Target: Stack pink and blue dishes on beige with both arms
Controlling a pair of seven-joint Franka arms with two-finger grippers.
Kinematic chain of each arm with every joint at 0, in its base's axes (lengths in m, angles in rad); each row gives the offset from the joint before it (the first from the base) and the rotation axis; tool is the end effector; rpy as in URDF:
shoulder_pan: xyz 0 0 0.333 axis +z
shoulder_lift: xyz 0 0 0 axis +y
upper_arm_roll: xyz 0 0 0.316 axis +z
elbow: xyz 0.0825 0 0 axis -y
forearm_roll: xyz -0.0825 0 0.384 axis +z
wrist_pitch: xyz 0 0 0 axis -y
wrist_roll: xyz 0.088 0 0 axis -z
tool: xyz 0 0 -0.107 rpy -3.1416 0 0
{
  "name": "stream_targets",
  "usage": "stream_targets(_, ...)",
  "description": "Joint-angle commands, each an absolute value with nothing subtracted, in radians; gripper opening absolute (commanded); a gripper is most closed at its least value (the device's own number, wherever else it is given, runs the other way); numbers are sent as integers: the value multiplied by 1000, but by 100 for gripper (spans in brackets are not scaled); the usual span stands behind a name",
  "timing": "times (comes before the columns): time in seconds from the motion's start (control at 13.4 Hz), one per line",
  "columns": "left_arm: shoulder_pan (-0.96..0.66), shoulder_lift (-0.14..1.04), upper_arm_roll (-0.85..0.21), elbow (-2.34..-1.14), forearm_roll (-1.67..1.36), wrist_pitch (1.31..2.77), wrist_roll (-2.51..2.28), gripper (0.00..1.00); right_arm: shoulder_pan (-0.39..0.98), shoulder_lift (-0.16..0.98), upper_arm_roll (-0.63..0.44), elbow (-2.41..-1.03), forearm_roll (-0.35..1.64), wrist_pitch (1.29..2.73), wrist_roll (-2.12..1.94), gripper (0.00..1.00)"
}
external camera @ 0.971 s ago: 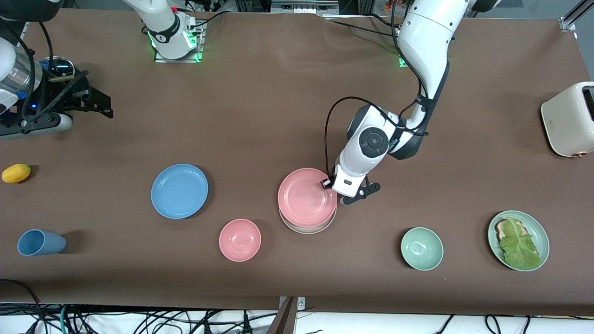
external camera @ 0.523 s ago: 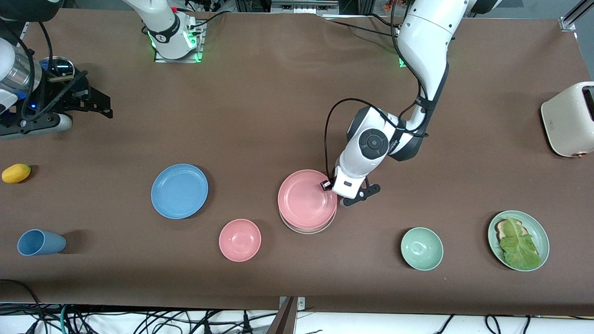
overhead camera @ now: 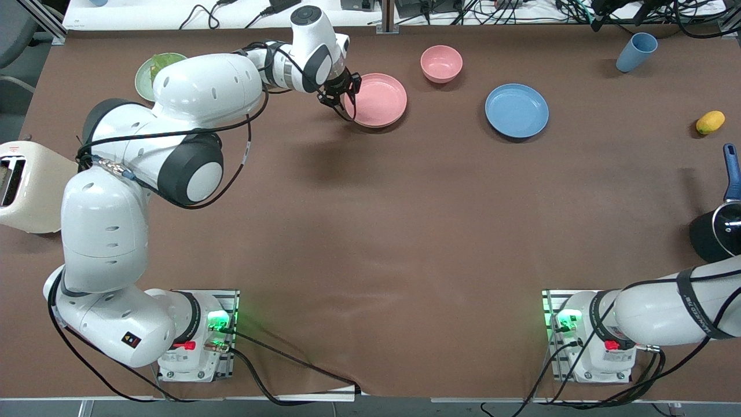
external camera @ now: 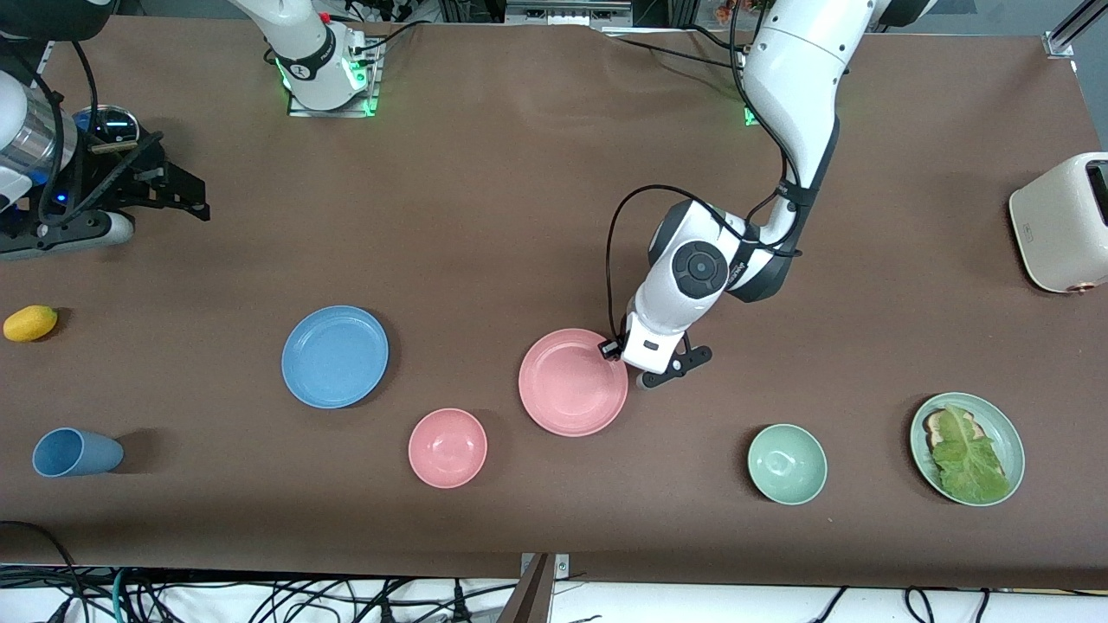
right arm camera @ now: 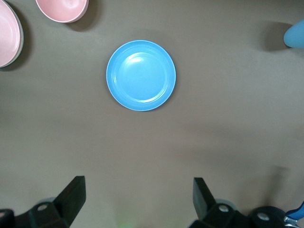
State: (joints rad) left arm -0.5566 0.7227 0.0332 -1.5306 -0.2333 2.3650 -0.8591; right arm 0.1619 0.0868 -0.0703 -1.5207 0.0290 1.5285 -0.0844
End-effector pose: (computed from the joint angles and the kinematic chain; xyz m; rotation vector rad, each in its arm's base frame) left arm 0.6206 -0.3660 0.2411 2.8675 0.7073 -0.0144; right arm 0.5727 0.0576 0.5955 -3.1045 -0.2741 0.1230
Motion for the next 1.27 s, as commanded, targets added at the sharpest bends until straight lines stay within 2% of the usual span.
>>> stream_targets(0.0, -554, 726, 44, -1499, -201, 2350, -852, 67, 156, 91, -71, -1505, 43, 1523, -89, 100)
stream_targets(0.15, -520, 713, 48, -1451, -199, 2288, -792, 75, 158, 91, -71, -1505, 44, 1525, -89, 100)
stream_targets(0.37, -463, 701, 49, -1338, -198, 2081, -677, 80, 158, 91, -71, -1505, 44, 1525, -89, 100)
stream_targets(0.52, -425, 701, 49, -1290, -198, 2002, -603, 82, 158, 91, -71, -1505, 44, 1525, -89, 100)
stream_targets(0.9, -354, 677, 66, -1272, -160, 1884, -372, 86, 158, 91, -71, -1505, 44, 1525, -89, 100)
stream_targets(1.2, -258, 652, 61, -1266, -106, 1841, -261, 99, 158, 91, -71, -1505, 44, 1525, -89, 100)
